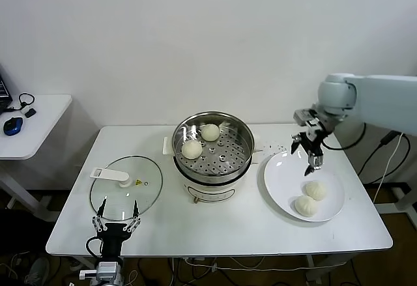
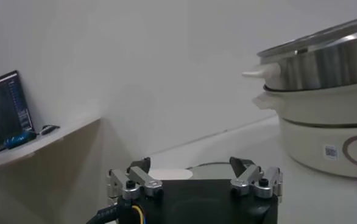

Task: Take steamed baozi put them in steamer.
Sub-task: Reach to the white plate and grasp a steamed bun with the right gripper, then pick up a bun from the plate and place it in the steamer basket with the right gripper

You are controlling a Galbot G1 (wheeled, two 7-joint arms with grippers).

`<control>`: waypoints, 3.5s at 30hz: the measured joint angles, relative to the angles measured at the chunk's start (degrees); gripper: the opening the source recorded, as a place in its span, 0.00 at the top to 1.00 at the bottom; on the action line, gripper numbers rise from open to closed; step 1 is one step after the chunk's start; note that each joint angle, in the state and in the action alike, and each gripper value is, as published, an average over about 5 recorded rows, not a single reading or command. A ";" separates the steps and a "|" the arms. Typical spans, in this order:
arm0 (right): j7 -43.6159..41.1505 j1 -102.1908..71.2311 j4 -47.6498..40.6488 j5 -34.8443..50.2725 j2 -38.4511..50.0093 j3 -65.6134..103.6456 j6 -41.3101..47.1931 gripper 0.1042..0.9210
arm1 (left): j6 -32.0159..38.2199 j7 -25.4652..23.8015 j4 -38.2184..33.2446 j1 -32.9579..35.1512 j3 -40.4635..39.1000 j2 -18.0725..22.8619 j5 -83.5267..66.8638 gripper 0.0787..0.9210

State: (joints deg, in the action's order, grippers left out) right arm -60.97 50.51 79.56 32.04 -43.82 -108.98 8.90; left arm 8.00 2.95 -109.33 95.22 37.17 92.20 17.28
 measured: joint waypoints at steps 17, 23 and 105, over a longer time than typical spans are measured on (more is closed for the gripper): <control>1.40 -10.94 -0.16 -7.02 6.80 5.85 1.18 0.12 | 0.38 0.36 0.97 -0.11 0.17 0.00 0.44 0.12; 1.82 -14.83 -0.79 -8.51 7.00 8.29 1.63 0.12 | 0.47 0.44 1.10 -0.13 0.14 0.00 0.58 0.12; 0.23 -13.08 -1.36 -11.01 2.74 8.53 -2.29 0.43 | 0.37 0.57 1.35 -0.72 -0.29 0.00 0.57 0.12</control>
State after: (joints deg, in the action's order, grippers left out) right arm -60.73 37.43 78.20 21.03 -41.07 -100.45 6.61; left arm 8.37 3.53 -107.97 94.50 36.88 92.20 17.85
